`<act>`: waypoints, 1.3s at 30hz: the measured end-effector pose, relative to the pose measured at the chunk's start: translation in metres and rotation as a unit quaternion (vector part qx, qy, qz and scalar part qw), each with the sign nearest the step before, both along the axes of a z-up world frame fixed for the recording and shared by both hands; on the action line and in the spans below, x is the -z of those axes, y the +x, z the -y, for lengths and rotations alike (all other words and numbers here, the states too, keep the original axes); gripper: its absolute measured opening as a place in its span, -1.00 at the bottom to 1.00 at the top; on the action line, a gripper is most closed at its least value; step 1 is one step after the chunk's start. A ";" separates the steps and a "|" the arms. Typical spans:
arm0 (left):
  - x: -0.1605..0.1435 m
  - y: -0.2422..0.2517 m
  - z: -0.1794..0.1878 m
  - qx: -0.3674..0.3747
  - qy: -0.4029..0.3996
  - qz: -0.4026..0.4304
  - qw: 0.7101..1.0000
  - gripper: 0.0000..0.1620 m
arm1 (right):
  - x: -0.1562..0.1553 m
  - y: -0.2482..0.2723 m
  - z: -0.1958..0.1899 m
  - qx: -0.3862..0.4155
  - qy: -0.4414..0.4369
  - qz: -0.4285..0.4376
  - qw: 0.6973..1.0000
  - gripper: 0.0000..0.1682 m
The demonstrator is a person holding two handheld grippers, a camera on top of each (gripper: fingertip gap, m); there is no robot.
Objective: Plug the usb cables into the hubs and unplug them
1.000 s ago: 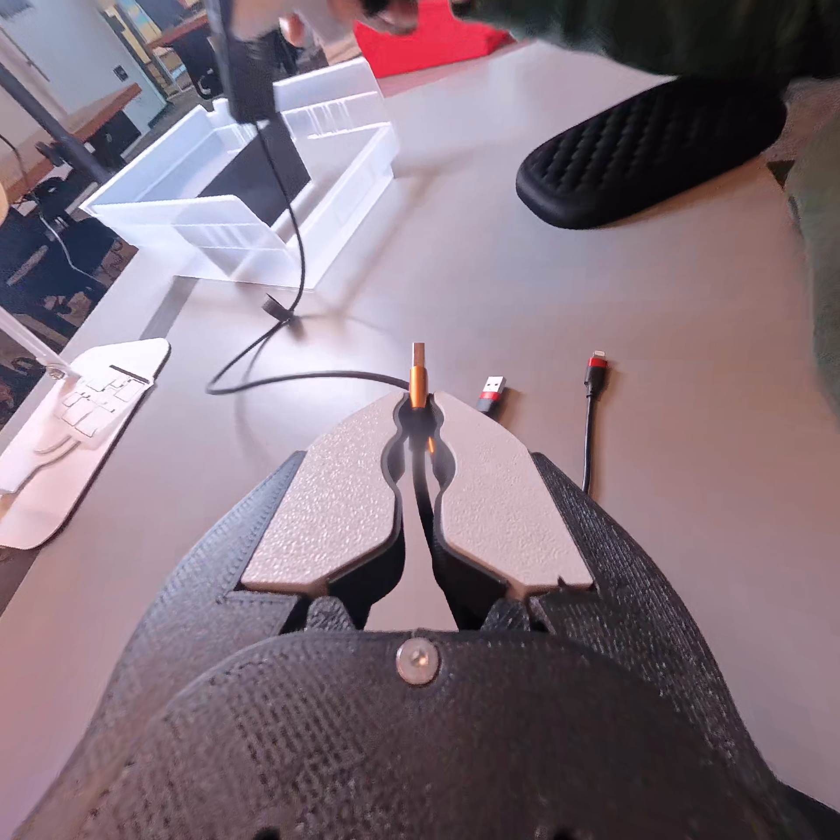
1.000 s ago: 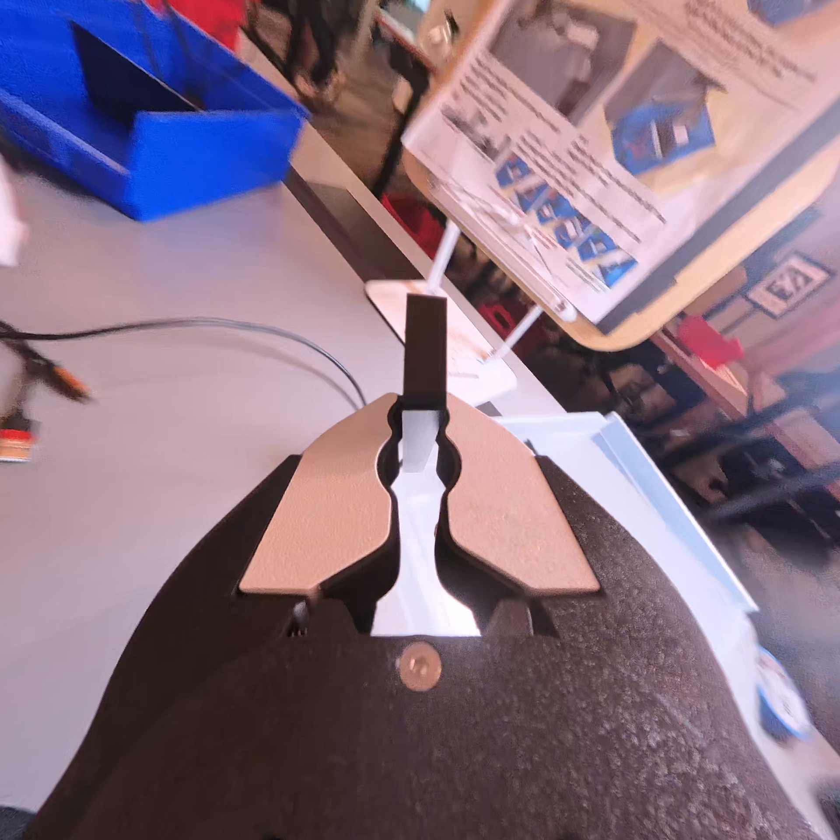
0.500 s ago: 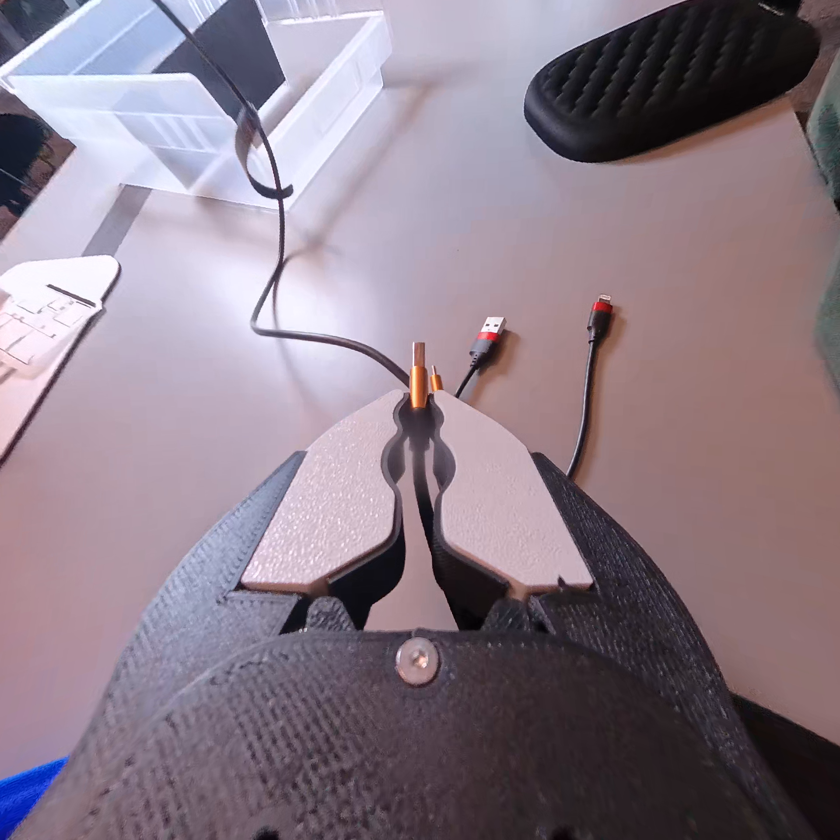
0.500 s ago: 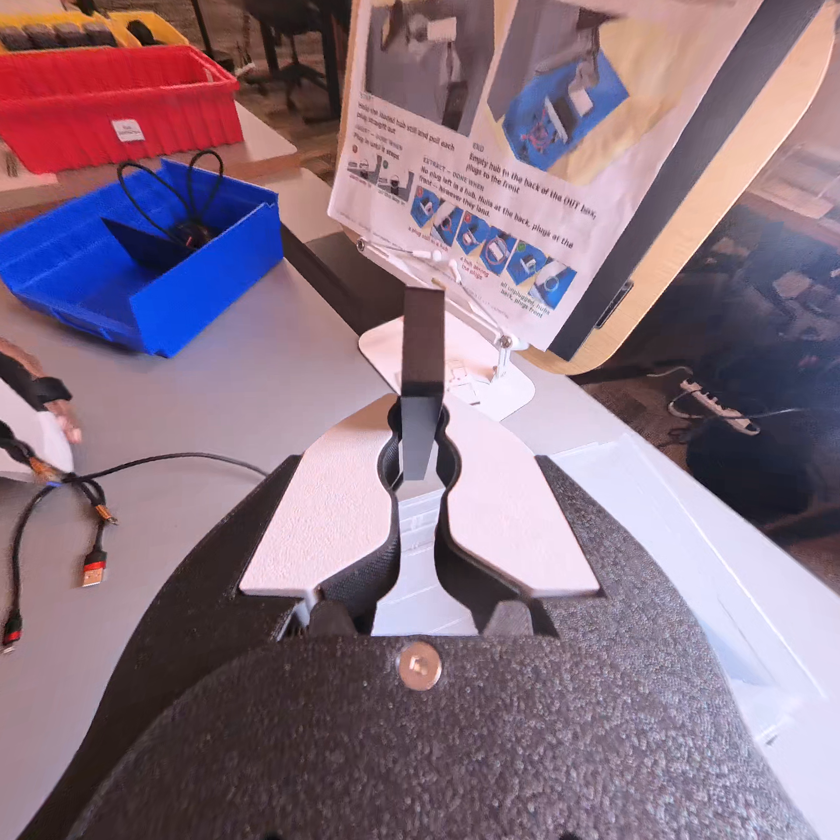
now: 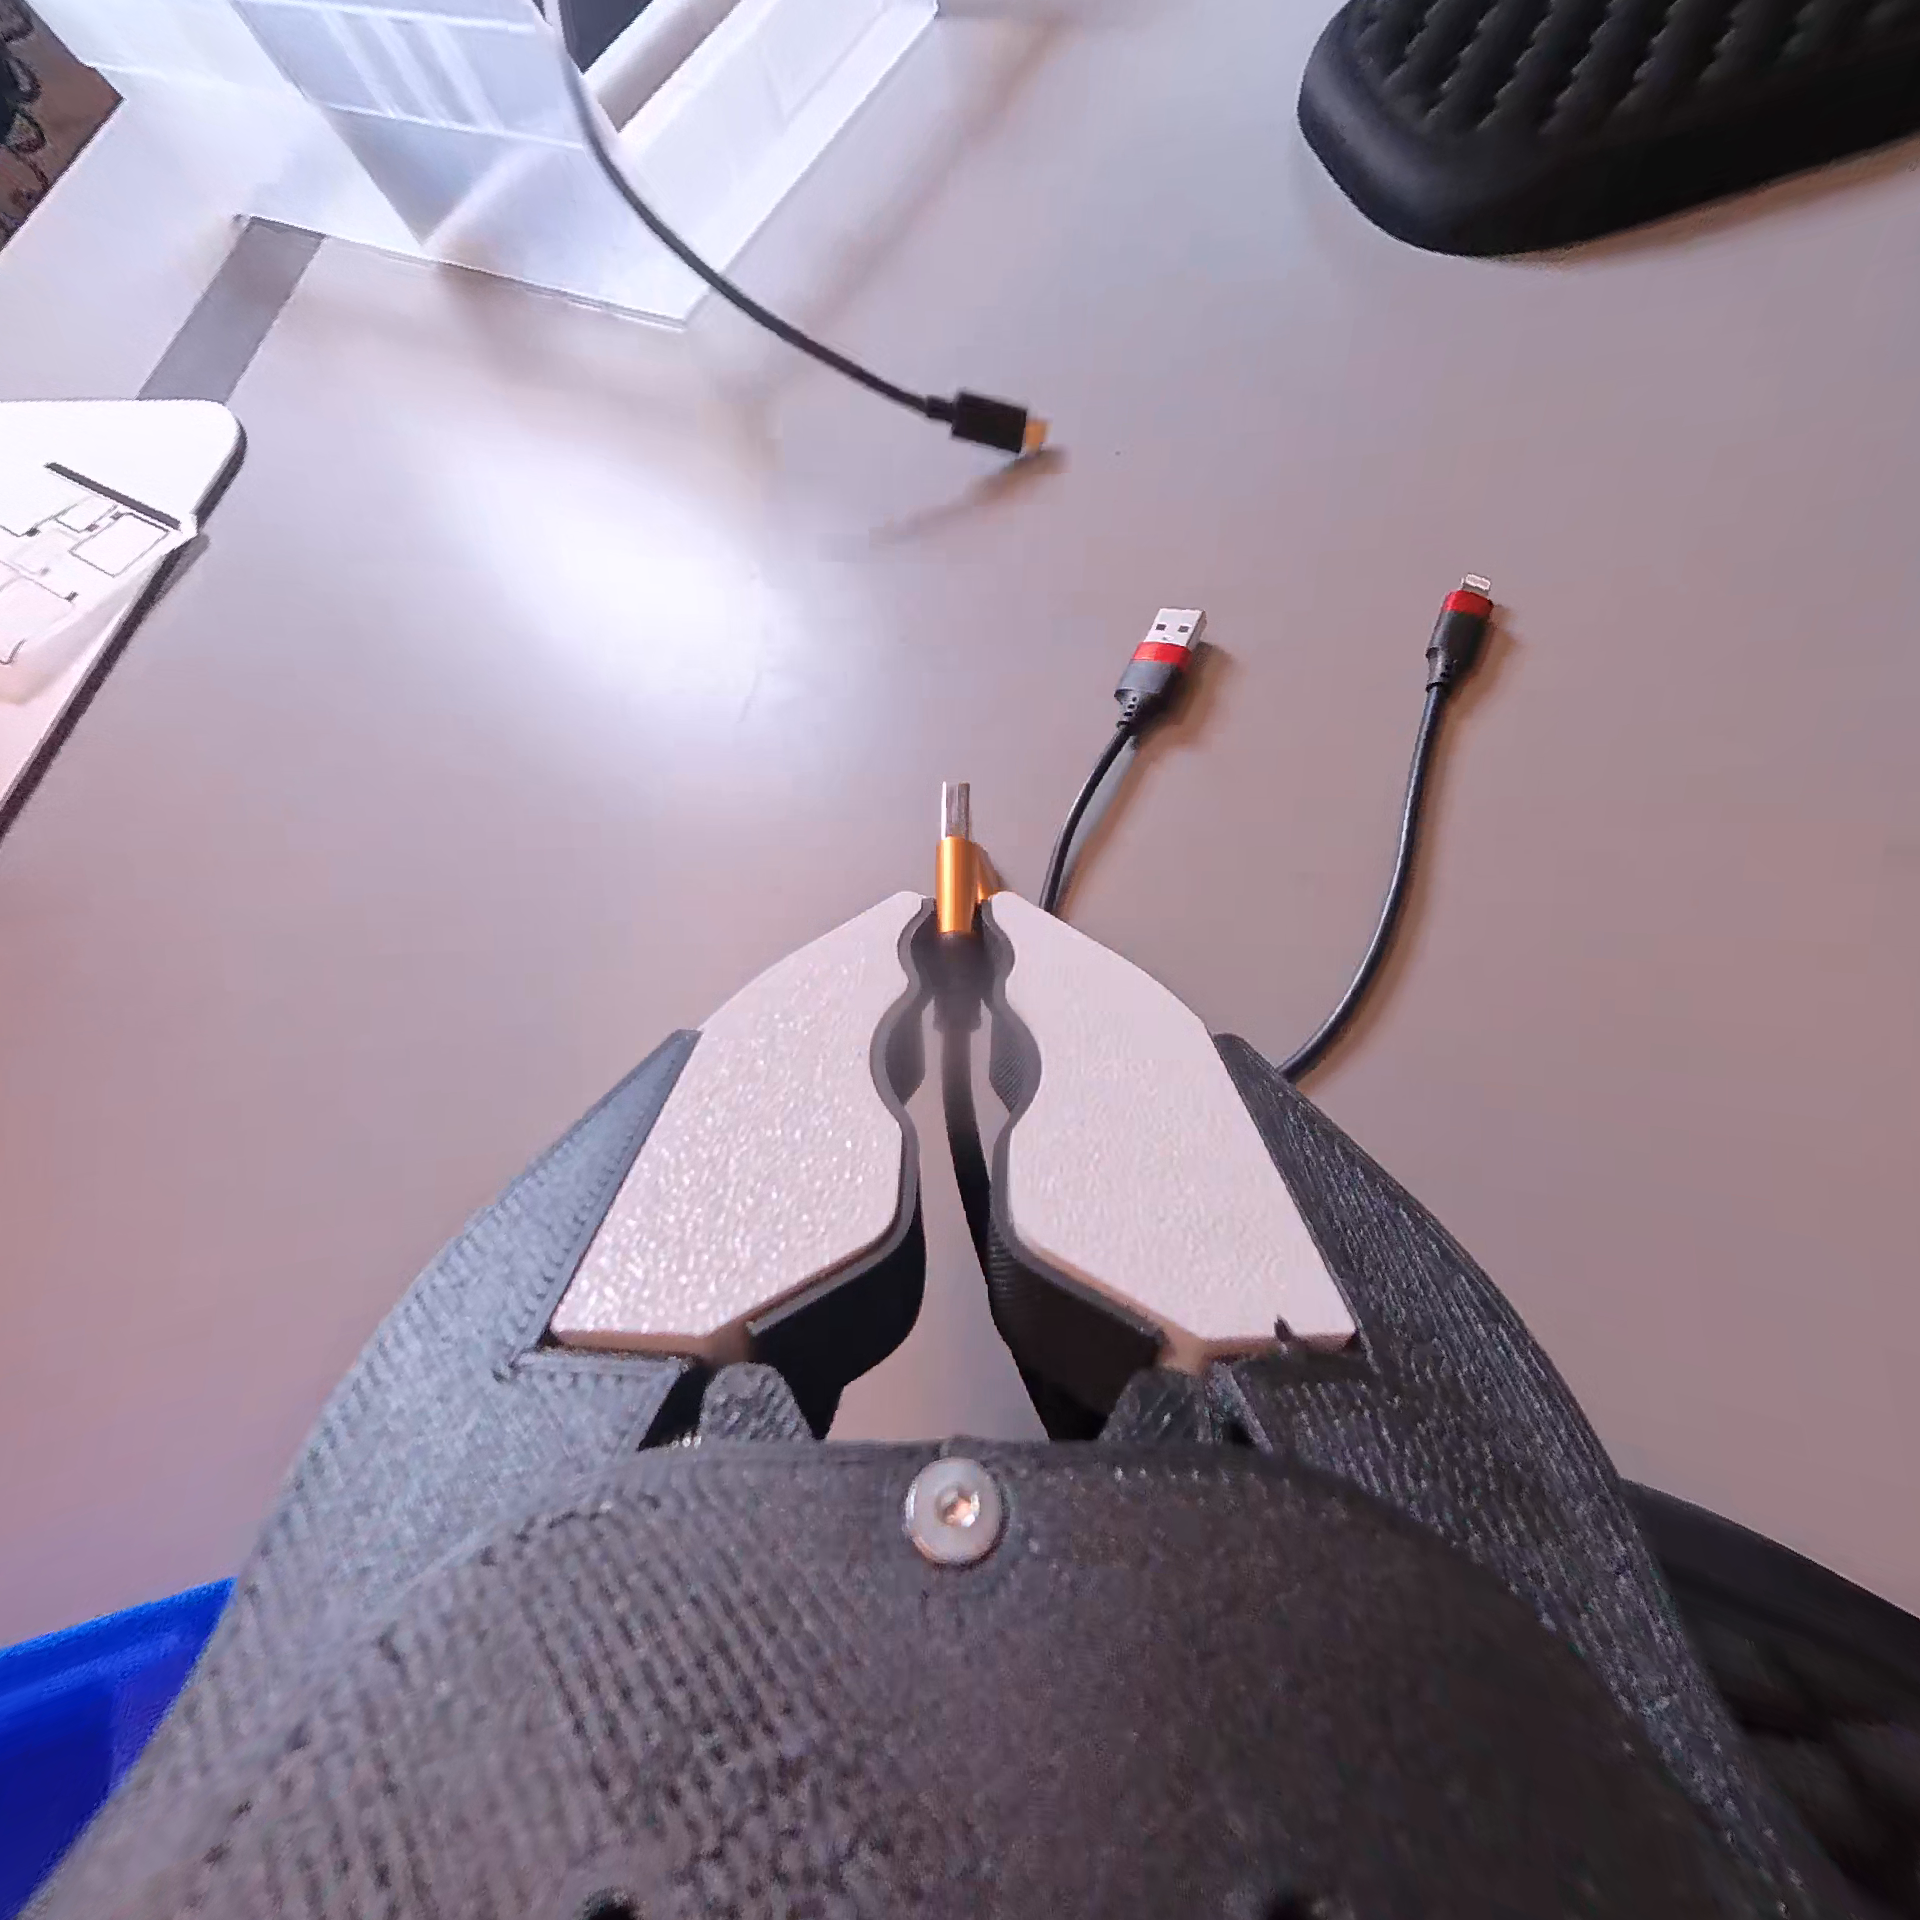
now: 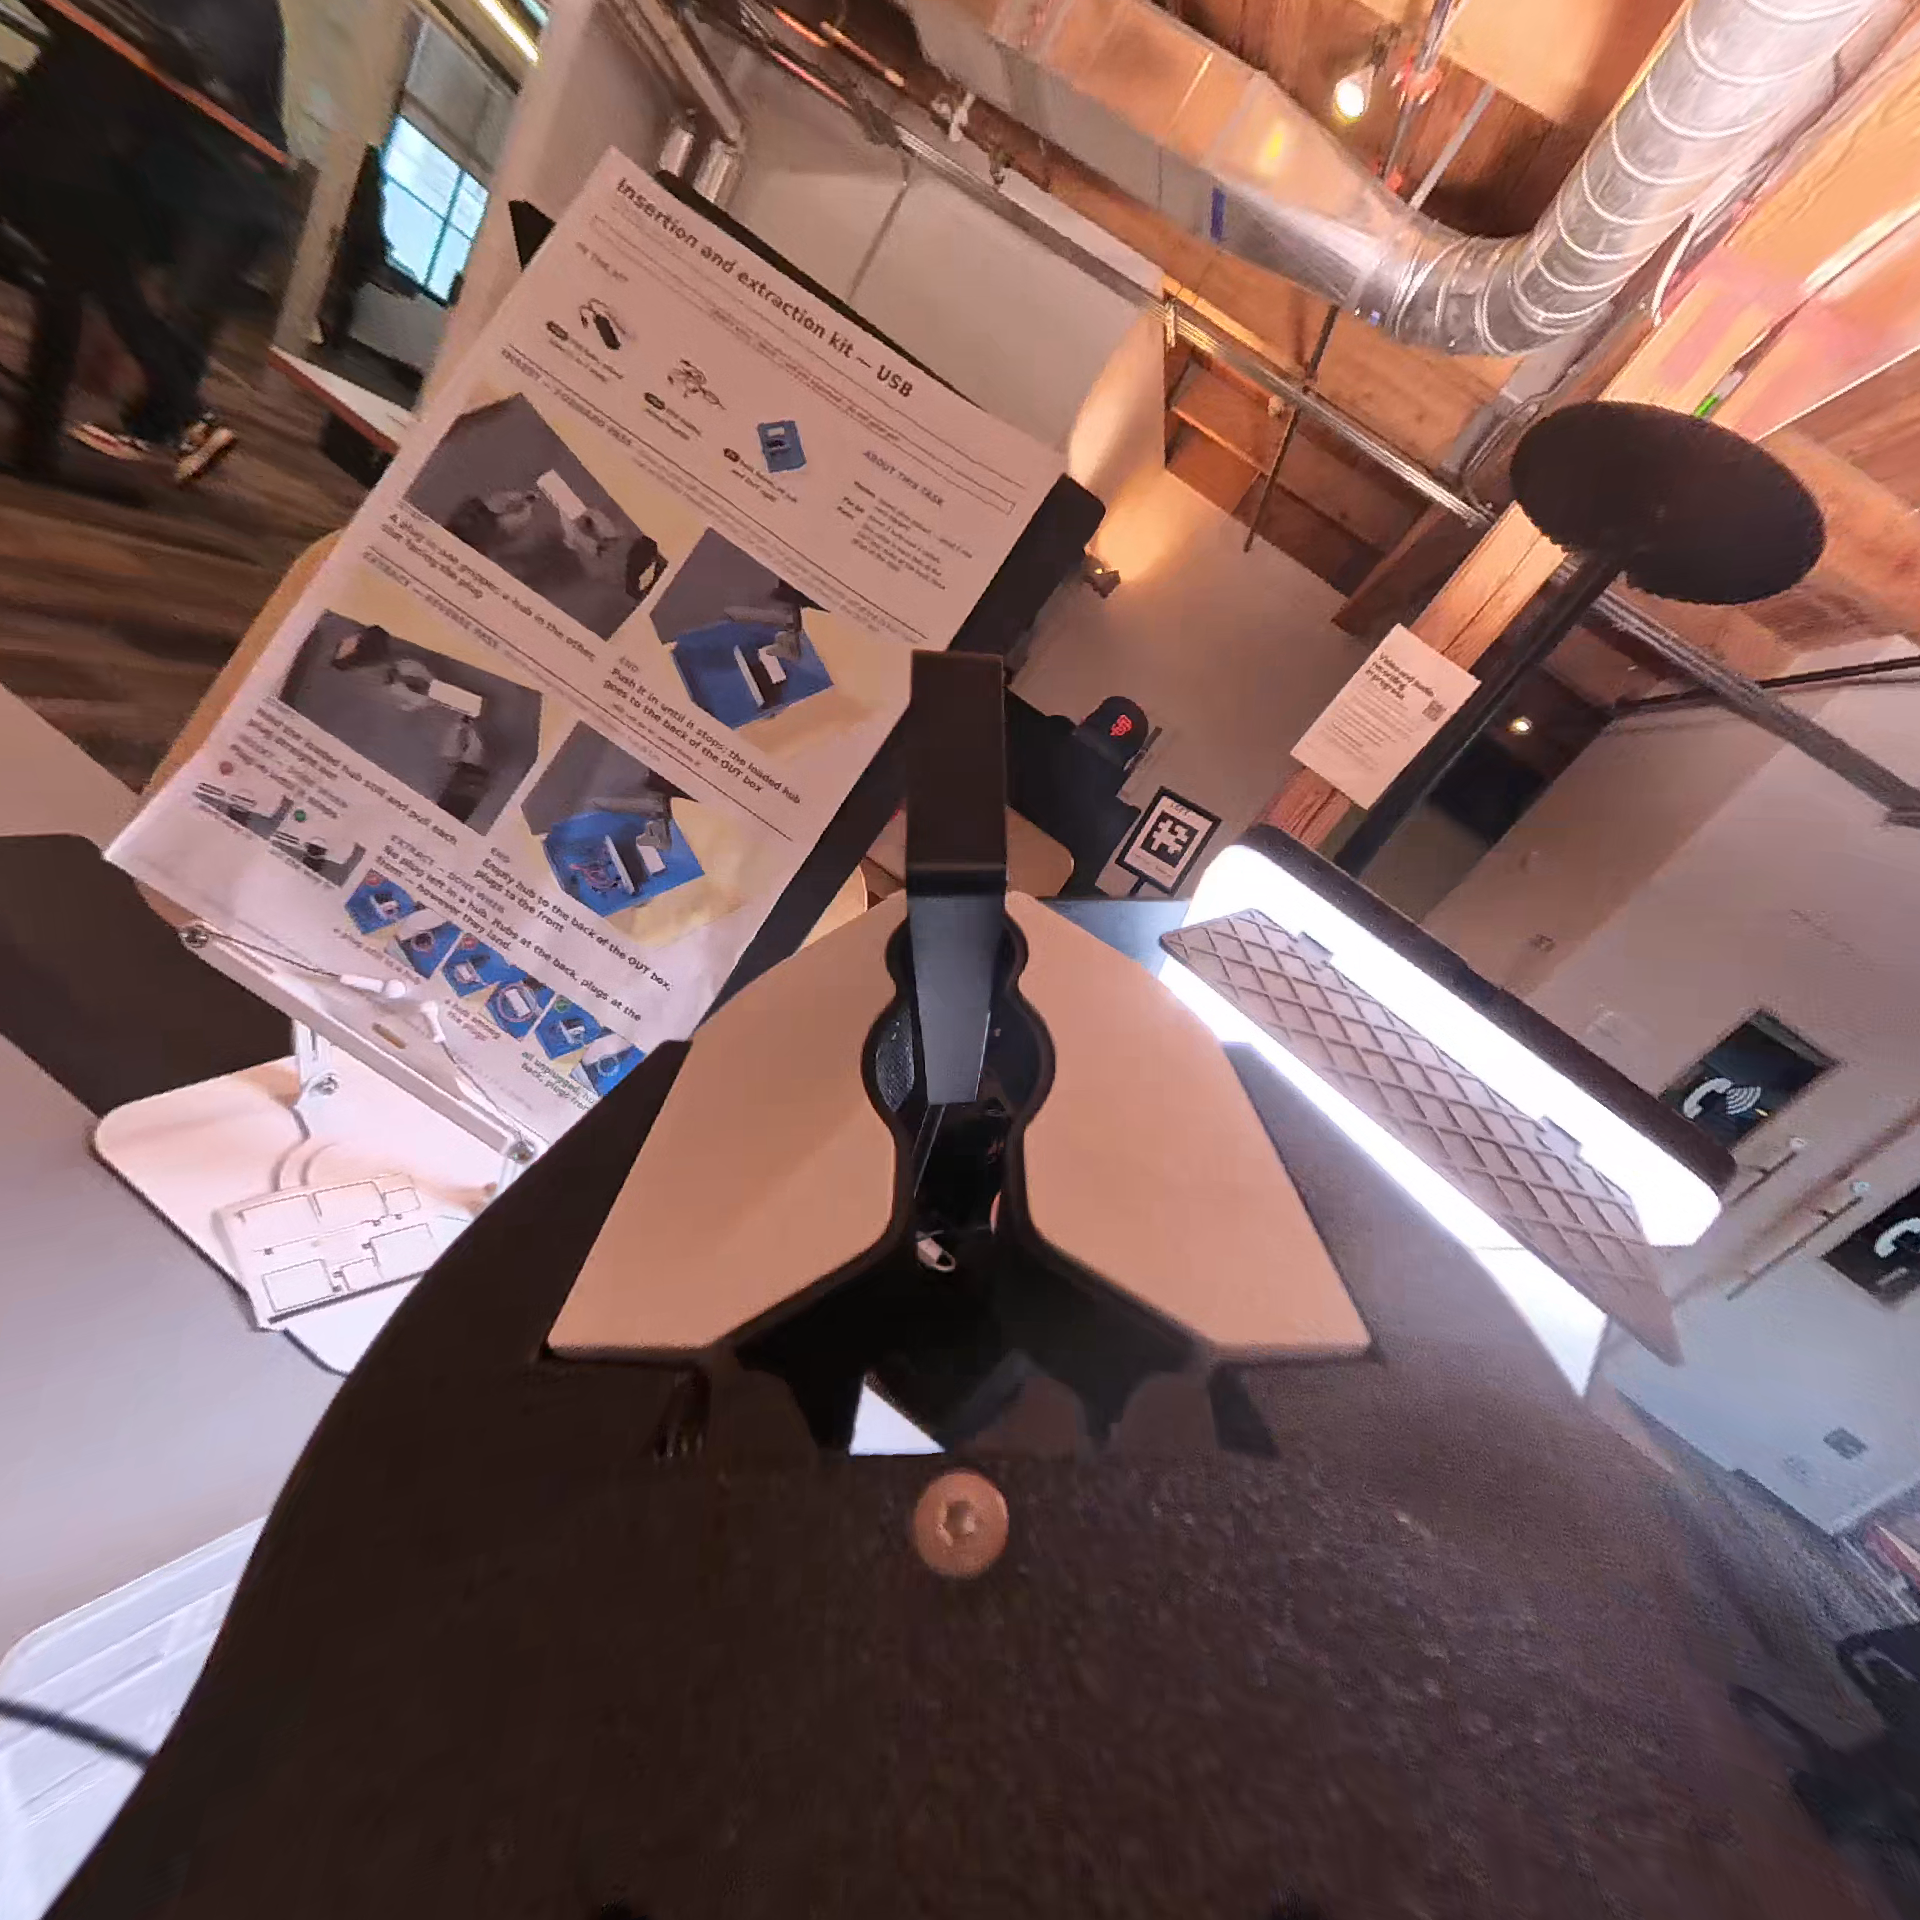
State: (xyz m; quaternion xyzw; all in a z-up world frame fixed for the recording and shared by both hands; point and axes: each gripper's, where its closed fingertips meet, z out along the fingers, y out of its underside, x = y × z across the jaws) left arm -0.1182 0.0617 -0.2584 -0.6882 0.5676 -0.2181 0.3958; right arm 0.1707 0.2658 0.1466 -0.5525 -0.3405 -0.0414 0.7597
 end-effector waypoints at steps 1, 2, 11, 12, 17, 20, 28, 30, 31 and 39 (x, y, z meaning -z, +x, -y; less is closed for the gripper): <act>0.000 0.000 -0.001 -0.001 0.000 0.001 1.000 -0.91 | 0.002 -0.002 -0.004 0.003 0.006 0.010 1.000 -0.86; 0.001 -0.001 -0.001 -0.002 0.000 0.000 1.000 -0.91 | 0.003 -0.002 -0.009 0.016 0.020 0.024 0.999 -0.85; 0.018 -0.001 0.002 0.006 0.003 -0.035 0.999 -0.91 | 0.035 -0.016 -0.069 0.050 0.053 0.126 0.989 -0.86; 0.018 -0.001 0.002 0.007 0.005 -0.038 0.999 -0.91 | 0.061 -0.017 -0.079 0.049 0.026 0.145 0.988 -0.86; 0.019 0.001 0.004 0.014 0.012 -0.042 0.999 -0.91 | 0.259 0.008 -0.129 0.085 -0.197 0.274 0.938 -0.85; 0.022 0.001 0.004 0.017 0.008 -0.044 0.999 -0.91 | 0.342 0.024 -0.137 0.094 -0.295 0.324 0.894 -0.85; 0.031 -0.002 0.003 0.018 -0.008 -0.049 0.999 -0.91 | 0.344 0.016 -0.135 0.050 -0.400 0.255 0.879 -0.55; 0.031 -0.001 0.003 0.019 -0.010 -0.047 0.999 -0.91 | 0.322 0.008 -0.121 0.027 -0.382 0.241 0.892 -0.42; 0.031 -0.001 0.003 0.020 -0.010 -0.047 0.999 -0.91 | 0.312 0.001 -0.109 0.005 -0.369 0.241 0.898 -0.42; 0.031 0.001 0.006 0.028 -0.004 -0.052 0.998 -0.91 | 0.393 -0.003 0.030 -0.146 -0.553 0.400 0.716 -0.49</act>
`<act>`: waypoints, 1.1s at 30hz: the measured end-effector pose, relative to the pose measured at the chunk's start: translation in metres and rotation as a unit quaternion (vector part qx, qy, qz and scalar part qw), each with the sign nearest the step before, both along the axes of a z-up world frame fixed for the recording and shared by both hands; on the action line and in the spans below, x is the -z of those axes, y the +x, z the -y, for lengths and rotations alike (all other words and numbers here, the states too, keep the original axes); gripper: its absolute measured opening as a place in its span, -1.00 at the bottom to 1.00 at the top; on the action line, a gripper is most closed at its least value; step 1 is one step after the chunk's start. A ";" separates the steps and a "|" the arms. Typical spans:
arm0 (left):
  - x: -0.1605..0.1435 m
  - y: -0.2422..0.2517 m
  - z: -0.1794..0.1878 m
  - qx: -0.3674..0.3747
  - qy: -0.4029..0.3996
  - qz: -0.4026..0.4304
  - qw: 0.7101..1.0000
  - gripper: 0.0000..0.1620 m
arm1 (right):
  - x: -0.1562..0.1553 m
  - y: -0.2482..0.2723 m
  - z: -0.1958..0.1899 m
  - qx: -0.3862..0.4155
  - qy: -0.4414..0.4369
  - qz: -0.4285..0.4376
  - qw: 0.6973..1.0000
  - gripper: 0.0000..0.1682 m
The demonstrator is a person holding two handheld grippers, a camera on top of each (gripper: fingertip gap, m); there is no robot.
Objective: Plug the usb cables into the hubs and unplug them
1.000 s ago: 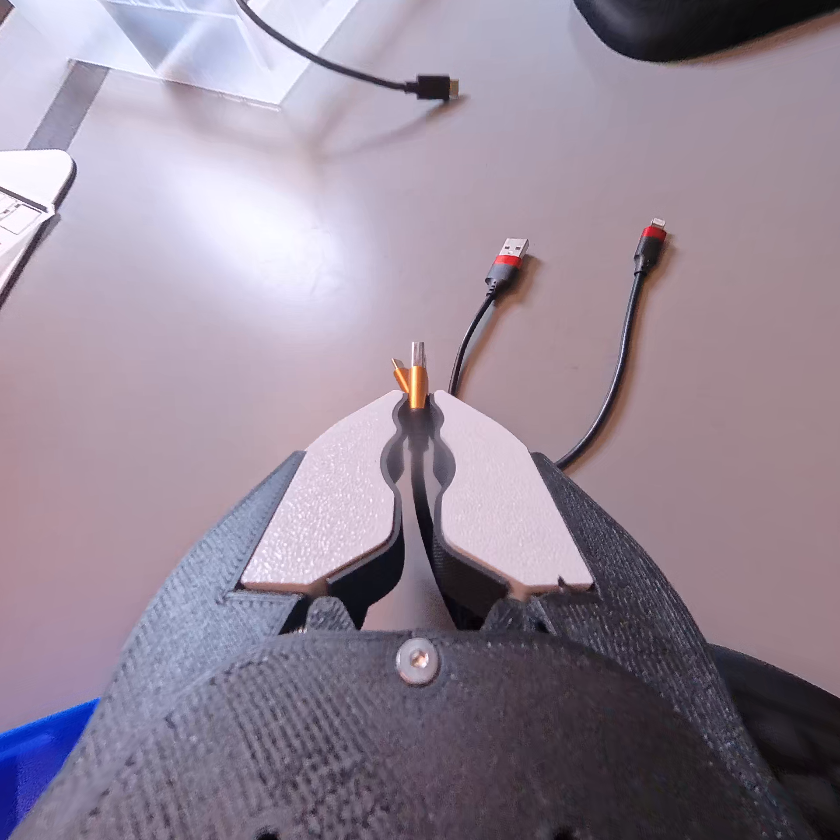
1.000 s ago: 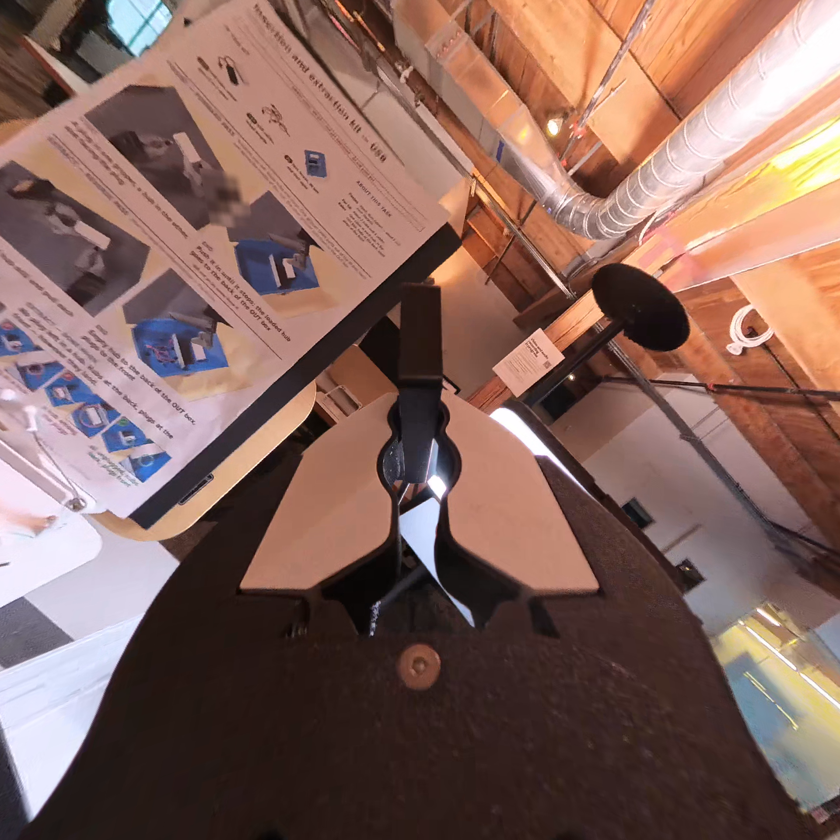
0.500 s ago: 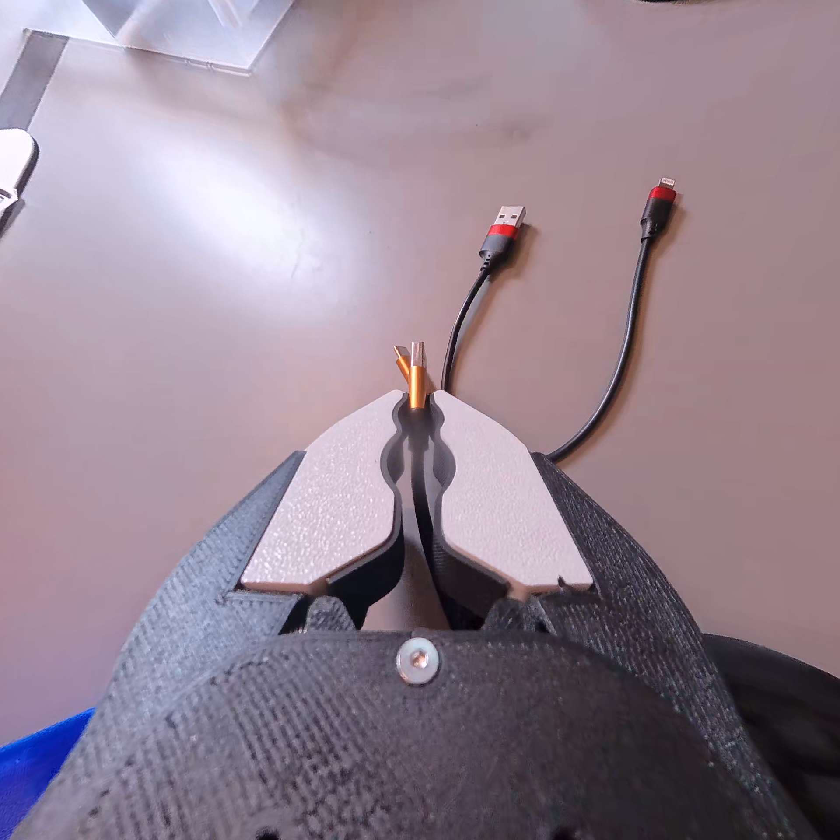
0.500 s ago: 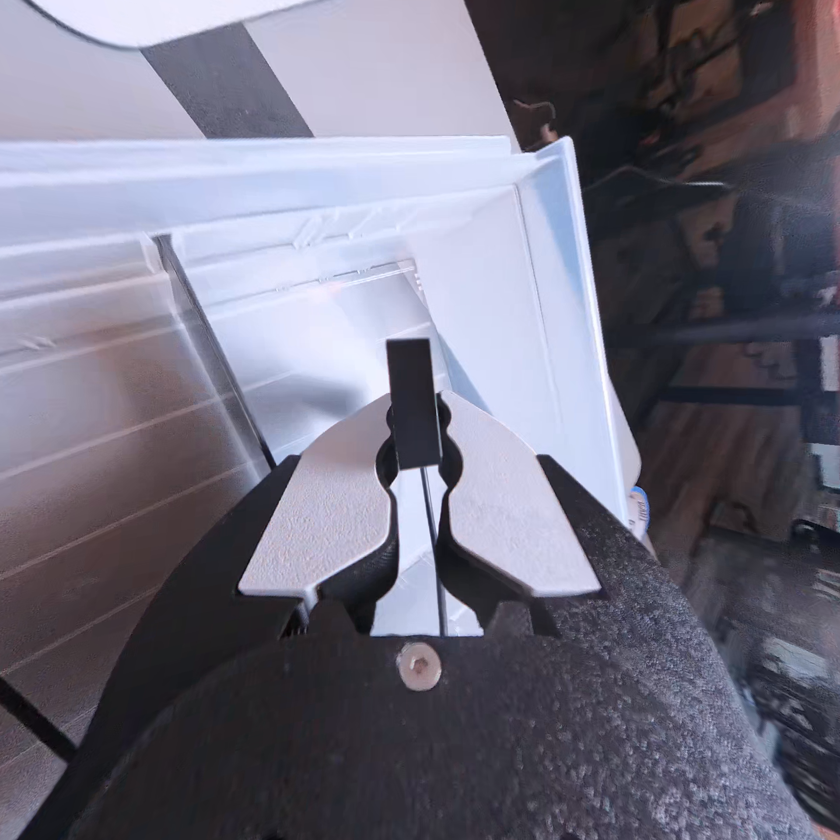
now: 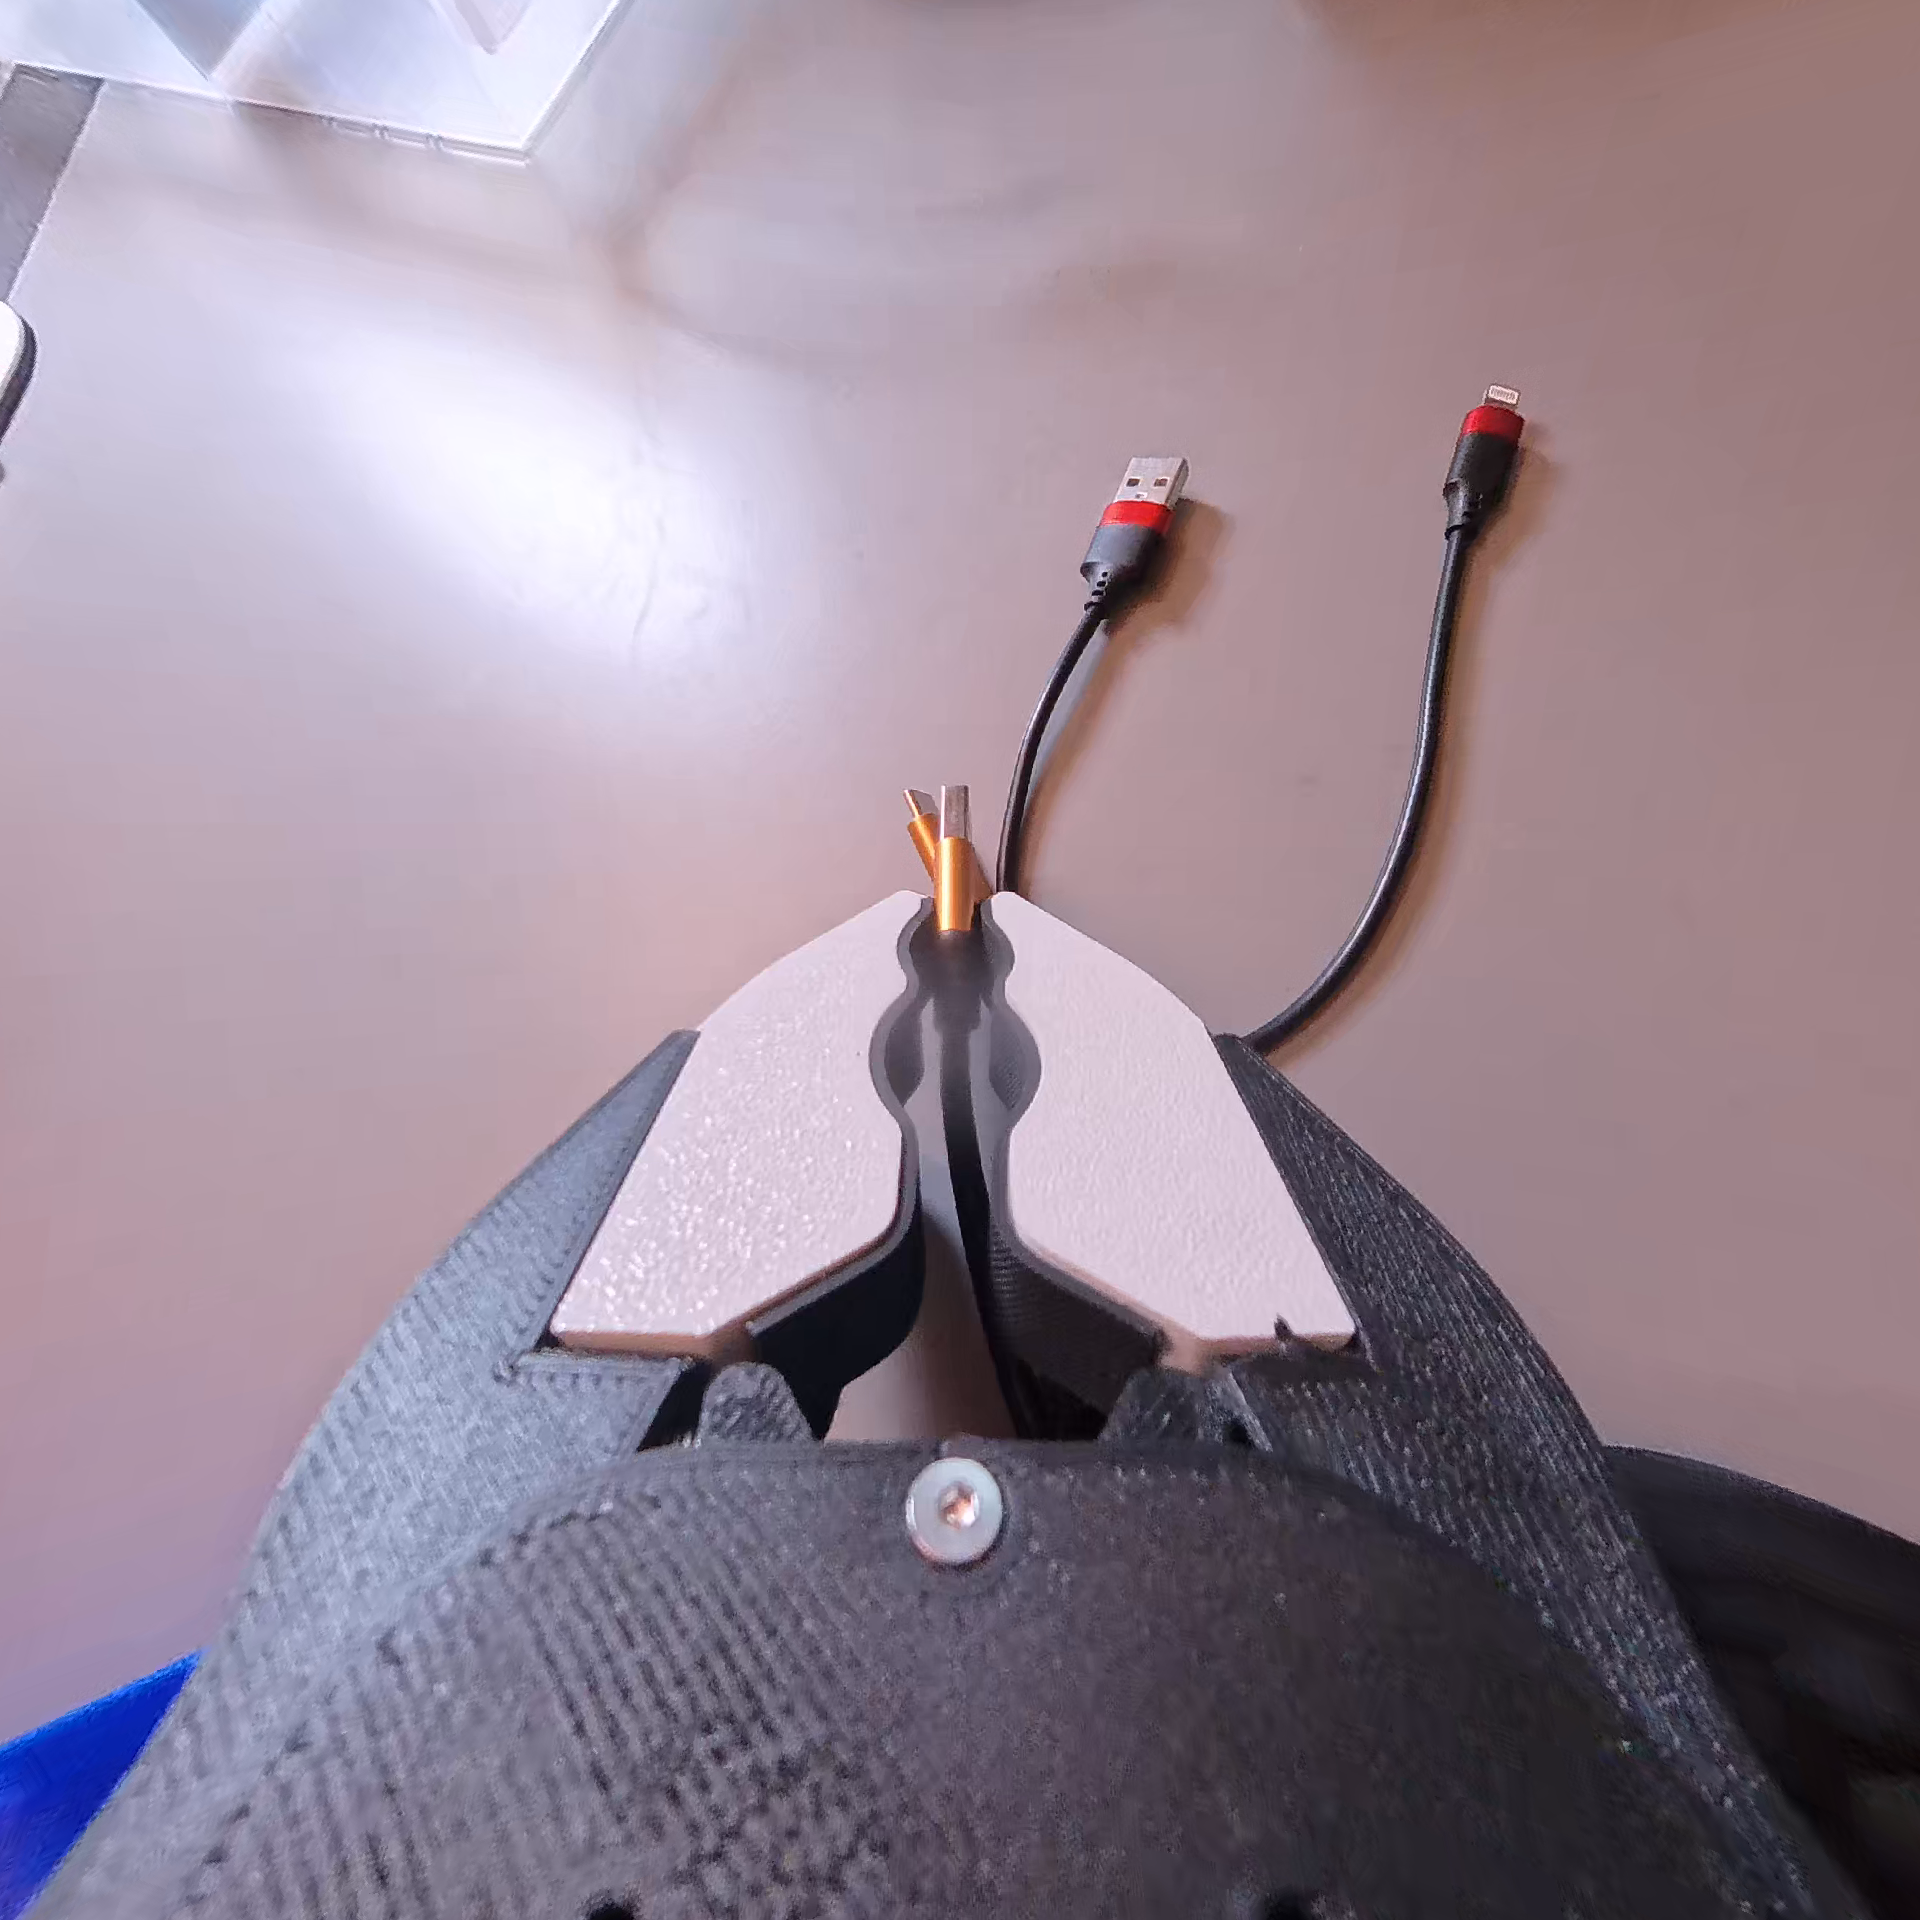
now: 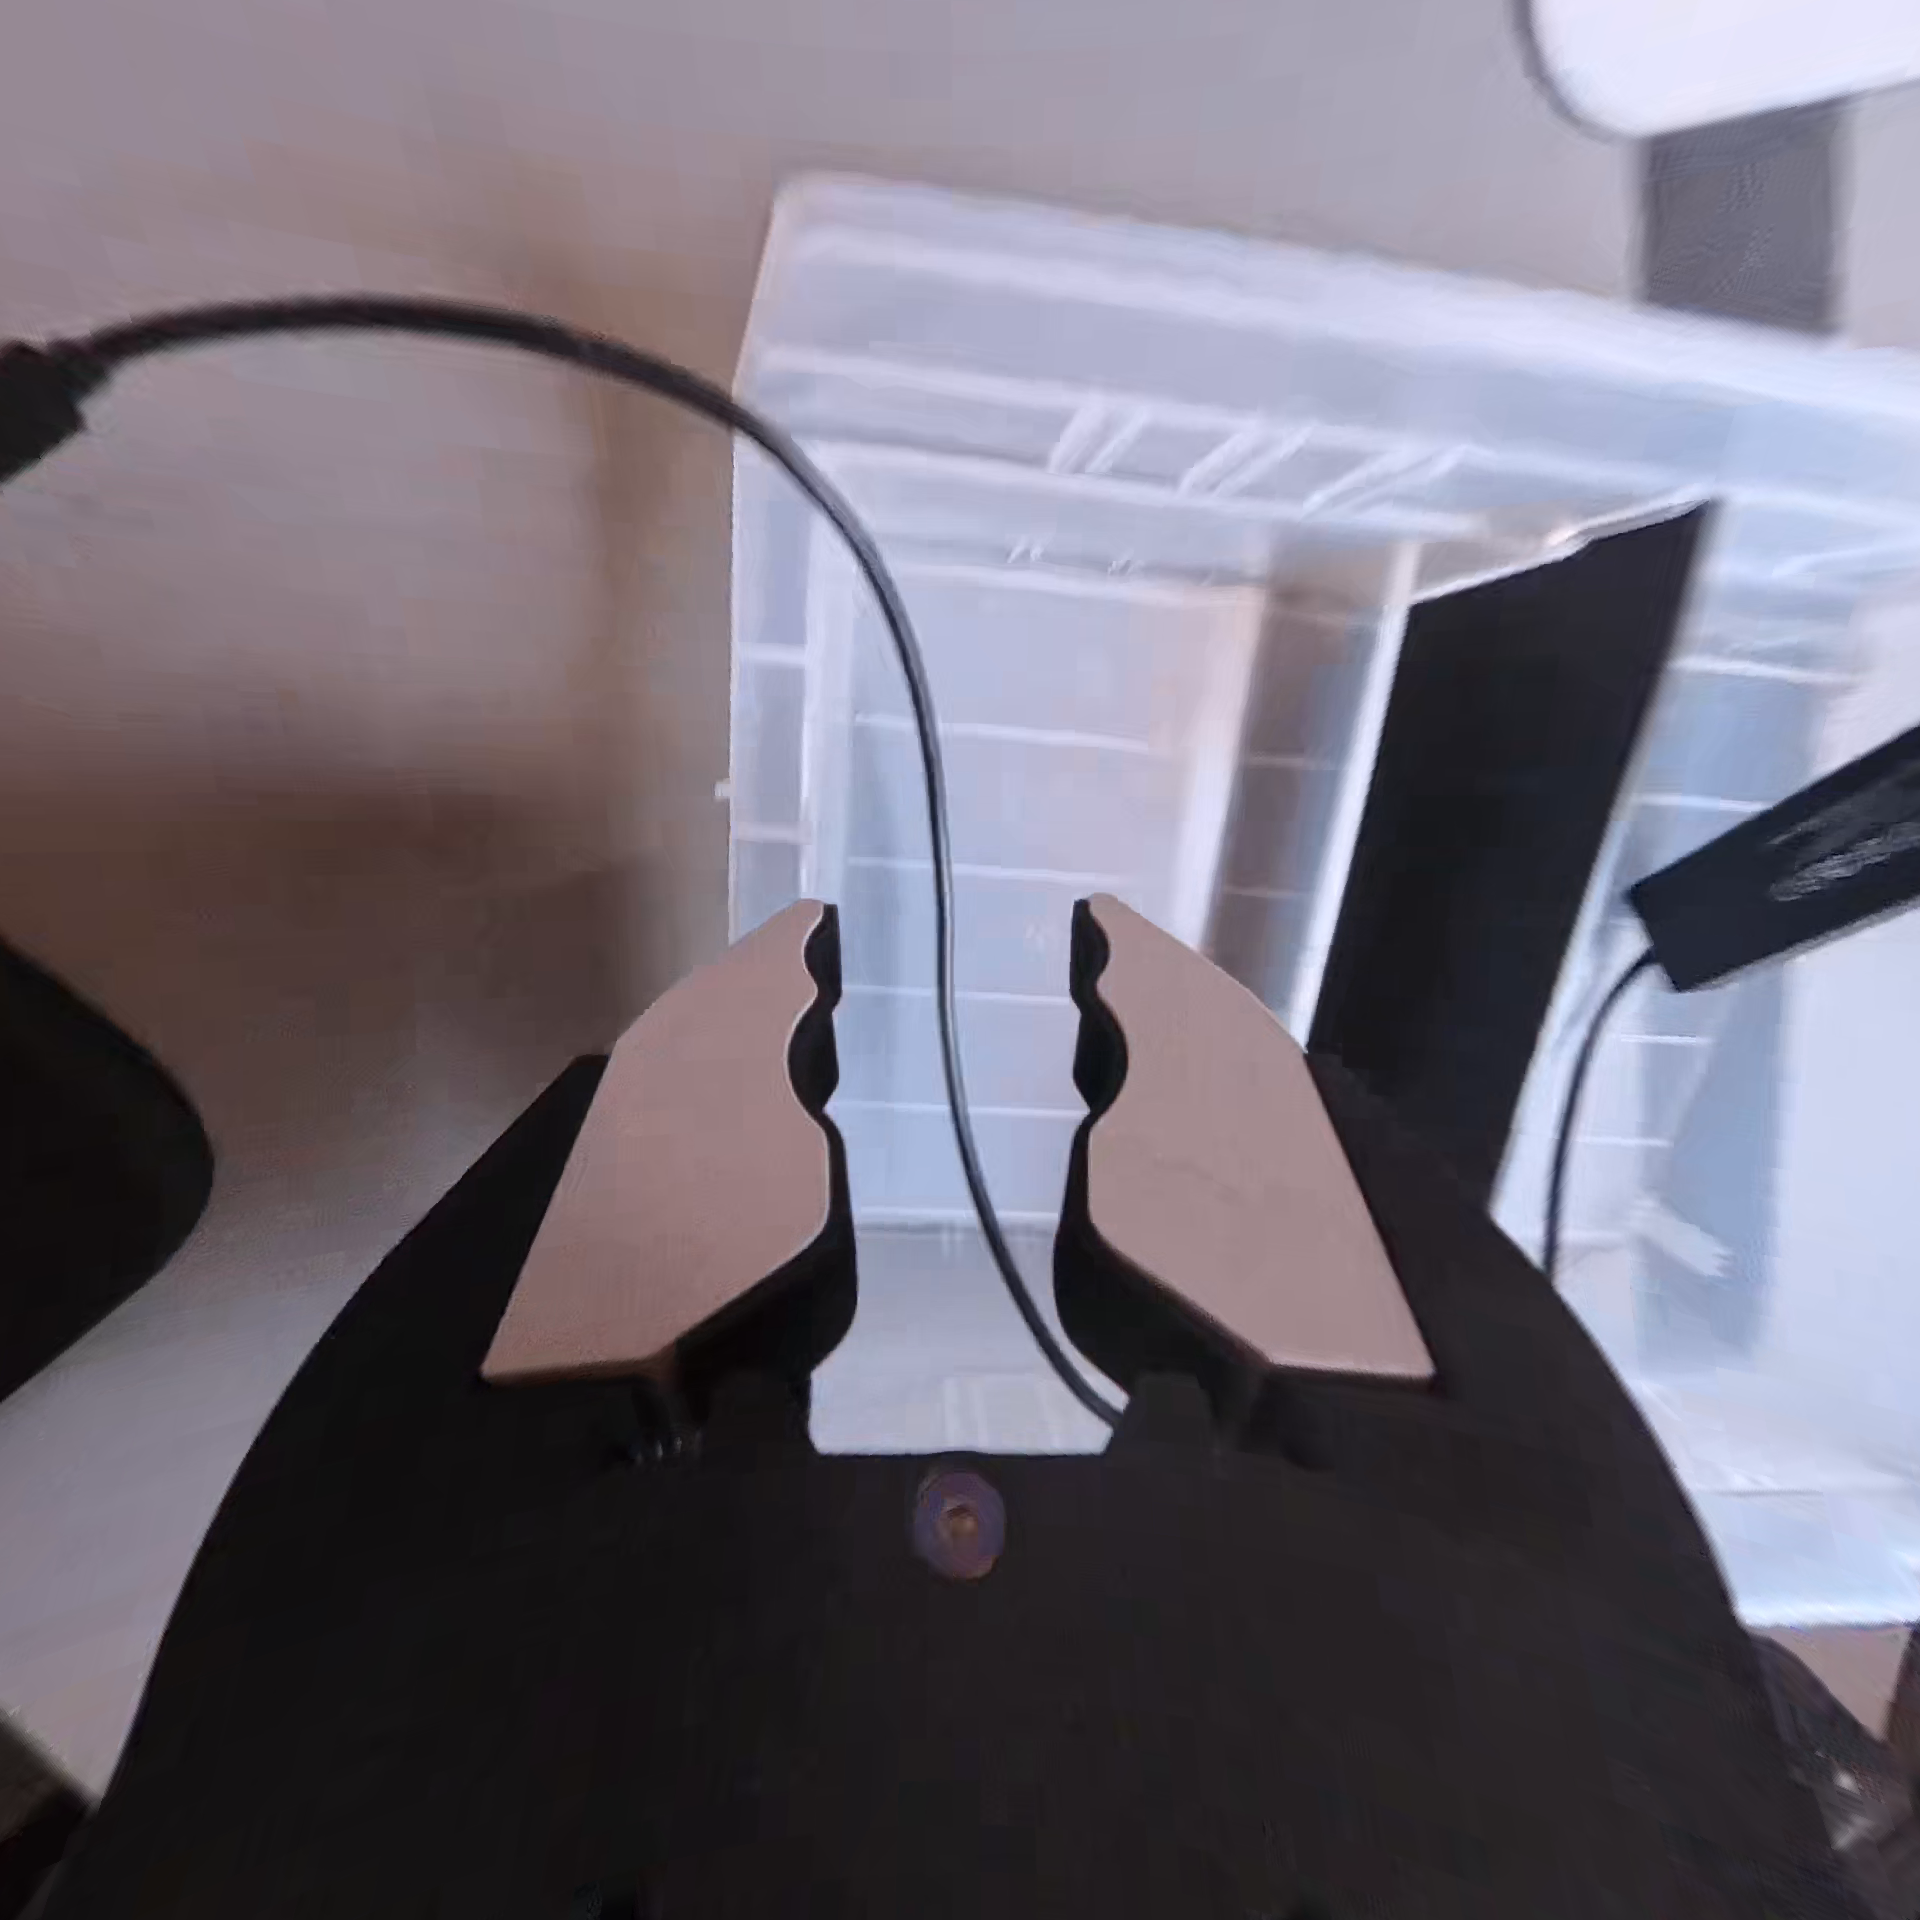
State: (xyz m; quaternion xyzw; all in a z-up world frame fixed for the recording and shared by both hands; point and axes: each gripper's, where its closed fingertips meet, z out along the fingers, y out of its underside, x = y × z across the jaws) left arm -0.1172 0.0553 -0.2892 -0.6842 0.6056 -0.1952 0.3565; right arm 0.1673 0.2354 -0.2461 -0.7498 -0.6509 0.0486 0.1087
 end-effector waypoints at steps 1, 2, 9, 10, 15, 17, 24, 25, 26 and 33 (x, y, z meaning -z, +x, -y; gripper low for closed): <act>0.000 0.000 0.000 0.001 0.001 -0.001 1.000 -0.91 | 0.011 0.008 0.001 0.005 -0.015 0.030 0.999 -0.49; 0.000 0.000 0.001 0.001 0.001 -0.002 1.000 -0.91 | 0.019 0.017 0.001 0.007 -0.024 0.056 0.998 -0.53; -0.001 -0.002 -0.001 -0.006 0.002 -0.002 1.000 -0.91 | 0.051 0.060 -0.002 -0.010 -0.049 0.206 0.977 -0.79; -0.001 -0.002 -0.001 -0.006 0.001 -0.001 1.000 -0.91 | 0.053 0.064 -0.006 -0.016 -0.030 0.220 0.975 -0.95; -0.001 -0.003 -0.002 -0.007 -0.004 0.005 1.000 -0.91 | 0.009 0.049 -0.023 -0.004 0.037 0.134 0.990 -0.95; -0.001 -0.003 -0.003 -0.008 -0.006 0.007 1.000 -0.91 | -0.031 0.045 -0.040 0.017 0.084 0.074 0.994 -0.95; 0.000 -0.003 -0.003 -0.011 -0.012 0.011 1.000 -0.91 | -0.159 0.074 -0.133 0.139 0.340 0.007 0.930 -0.95; 0.000 -0.003 -0.003 -0.011 -0.012 0.011 1.000 -0.91 | -0.166 0.079 -0.141 0.153 0.355 0.005 0.922 -0.95; 0.000 -0.003 -0.003 -0.011 -0.012 0.011 1.000 -0.91 | -0.168 0.083 -0.149 0.162 0.367 0.013 0.916 -0.95; 0.000 -0.003 -0.003 -0.012 -0.017 0.015 1.000 -0.91 | -0.112 0.142 -0.173 0.114 0.393 0.291 0.865 -0.96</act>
